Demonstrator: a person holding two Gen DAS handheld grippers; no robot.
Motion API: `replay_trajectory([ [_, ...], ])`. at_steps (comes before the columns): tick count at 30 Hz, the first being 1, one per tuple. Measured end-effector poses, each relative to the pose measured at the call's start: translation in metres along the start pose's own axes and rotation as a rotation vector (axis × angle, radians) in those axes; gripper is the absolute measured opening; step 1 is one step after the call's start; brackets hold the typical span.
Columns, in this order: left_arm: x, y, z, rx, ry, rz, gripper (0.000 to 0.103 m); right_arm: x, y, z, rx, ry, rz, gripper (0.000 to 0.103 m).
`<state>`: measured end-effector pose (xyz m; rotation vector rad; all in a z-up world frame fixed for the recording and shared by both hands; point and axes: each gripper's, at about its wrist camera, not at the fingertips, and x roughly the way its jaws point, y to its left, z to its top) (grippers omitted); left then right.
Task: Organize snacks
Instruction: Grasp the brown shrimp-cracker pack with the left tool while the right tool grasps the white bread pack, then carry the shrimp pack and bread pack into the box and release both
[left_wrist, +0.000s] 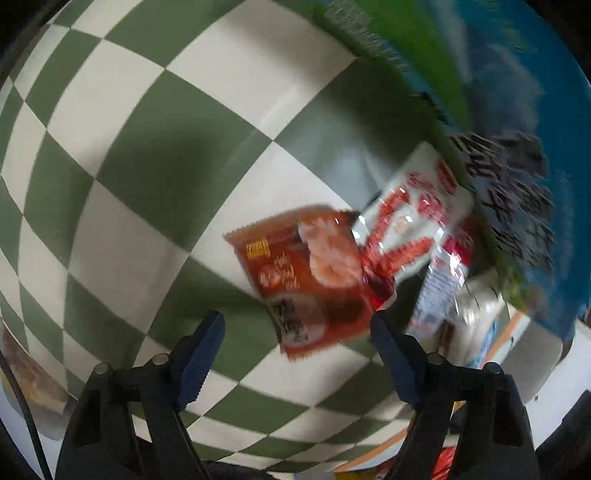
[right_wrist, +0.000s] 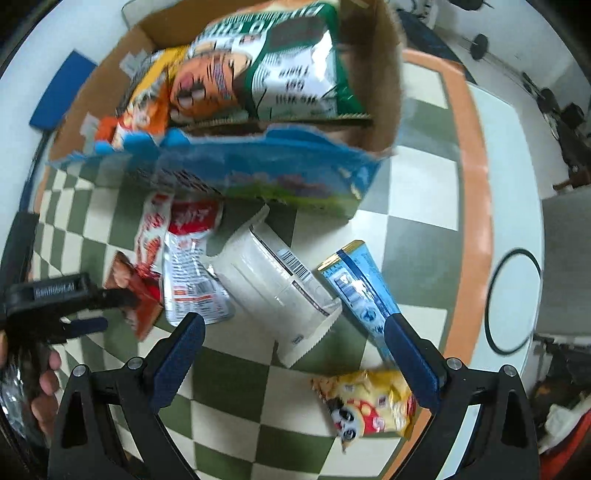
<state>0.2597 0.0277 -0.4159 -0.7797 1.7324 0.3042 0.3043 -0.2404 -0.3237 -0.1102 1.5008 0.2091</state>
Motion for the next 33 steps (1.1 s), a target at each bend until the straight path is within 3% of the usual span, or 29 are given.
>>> replay_trajectory([
  [5,0.007,-0.011,0.004,0.009,-0.032,0.059,0.079,0.025,0.007,0.013,-0.090,0.023,-0.031,0.097],
  [10,0.006,-0.028,-0.001,0.113,-0.066,0.176,0.064,0.043,0.012,0.021,-0.155,0.049,-0.043,0.095],
  [14,0.007,-0.041,-0.016,0.233,-0.106,0.257,0.060,0.055,0.018,0.020,-0.175,0.078,-0.035,0.076],
  [16,0.009,-0.050,-0.026,0.298,-0.136,0.299,0.060,0.055,0.019,0.017,-0.165,0.077,-0.018,0.061],
  [21,0.015,-0.073,-0.059,0.499,-0.210,0.434,0.060,0.059,0.021,0.002,-0.073,0.136,0.012,0.052],
  [27,0.019,-0.077,-0.076,0.532,-0.202,0.431,0.062,0.065,0.018,-0.024,0.056,0.245,0.107,0.052],
  [33,0.014,-0.061,-0.061,0.477,-0.153,0.355,0.062,0.069,0.008,-0.020,0.160,0.233,0.102,0.064],
])
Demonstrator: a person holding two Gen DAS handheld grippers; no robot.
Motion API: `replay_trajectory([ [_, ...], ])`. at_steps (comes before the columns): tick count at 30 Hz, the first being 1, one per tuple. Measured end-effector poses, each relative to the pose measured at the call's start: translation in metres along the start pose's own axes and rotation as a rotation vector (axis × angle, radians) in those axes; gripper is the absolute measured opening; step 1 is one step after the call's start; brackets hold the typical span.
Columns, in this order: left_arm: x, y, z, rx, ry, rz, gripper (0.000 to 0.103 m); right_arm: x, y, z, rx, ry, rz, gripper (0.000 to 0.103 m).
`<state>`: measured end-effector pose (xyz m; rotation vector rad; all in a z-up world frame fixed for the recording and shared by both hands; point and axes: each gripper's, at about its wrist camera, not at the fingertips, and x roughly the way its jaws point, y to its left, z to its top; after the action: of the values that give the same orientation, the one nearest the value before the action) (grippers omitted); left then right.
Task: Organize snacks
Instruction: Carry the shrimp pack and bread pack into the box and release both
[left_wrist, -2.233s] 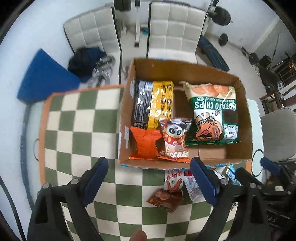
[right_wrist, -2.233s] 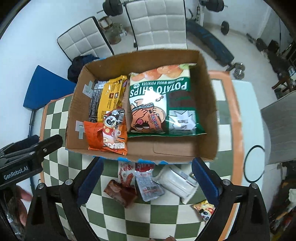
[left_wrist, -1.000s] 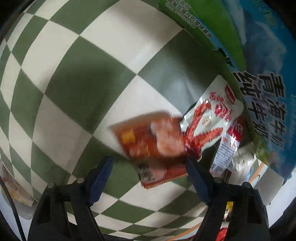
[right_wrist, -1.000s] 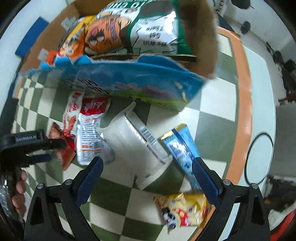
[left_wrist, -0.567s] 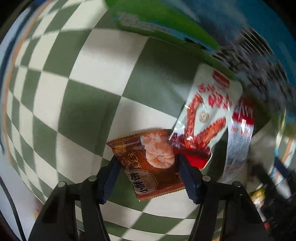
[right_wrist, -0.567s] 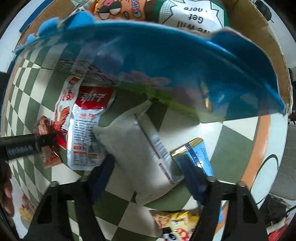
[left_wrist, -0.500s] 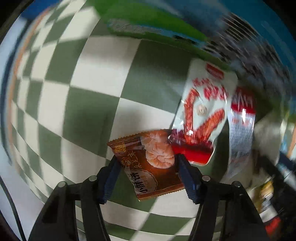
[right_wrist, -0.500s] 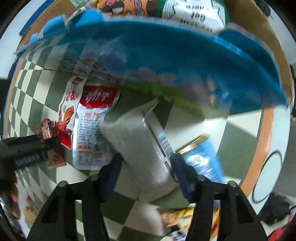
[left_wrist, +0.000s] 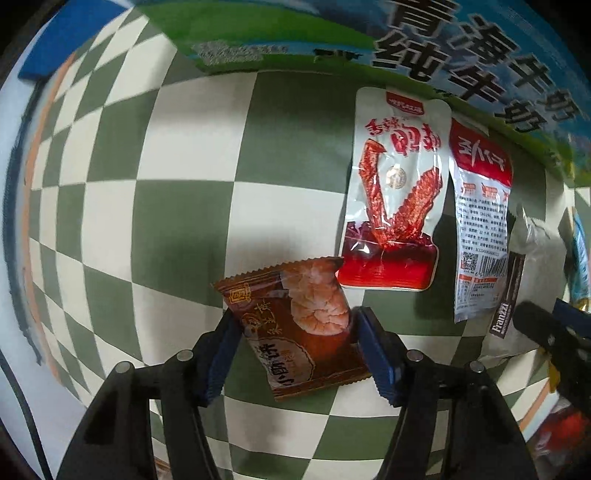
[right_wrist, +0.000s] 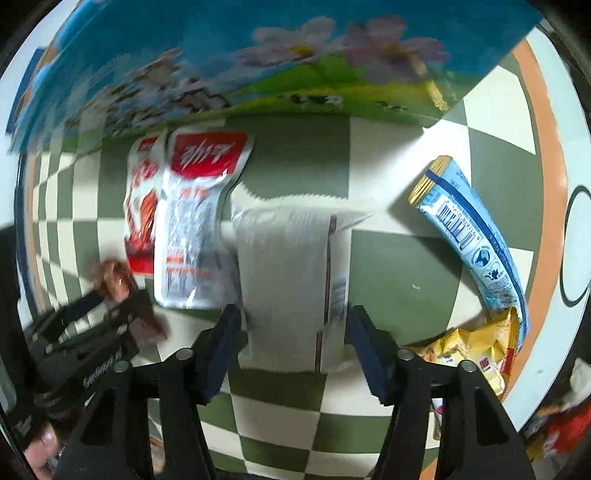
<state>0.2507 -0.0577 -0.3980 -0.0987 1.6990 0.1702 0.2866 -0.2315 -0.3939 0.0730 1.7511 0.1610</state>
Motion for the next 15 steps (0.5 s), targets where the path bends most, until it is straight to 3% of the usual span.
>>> replay_trajectory([
  [3,0.004,0.013,0.001,-0.051,0.028,-0.076,0.060,0.007,-0.003,0.005,0.005,0.002,-0.020,0.063],
  [5,0.003,0.014,0.001,-0.050,0.020,-0.076,0.059,0.009,0.000,0.002,-0.012,-0.014,-0.044,0.059],
  [12,0.003,0.007,-0.002,0.028,0.006,-0.012,0.059,0.019,-0.002,-0.045,-0.052,-0.003,-0.061,0.057],
  [15,0.012,-0.001,-0.025,0.076,0.015,0.016,0.059,0.026,-0.011,-0.080,-0.056,0.016,-0.053,0.057],
])
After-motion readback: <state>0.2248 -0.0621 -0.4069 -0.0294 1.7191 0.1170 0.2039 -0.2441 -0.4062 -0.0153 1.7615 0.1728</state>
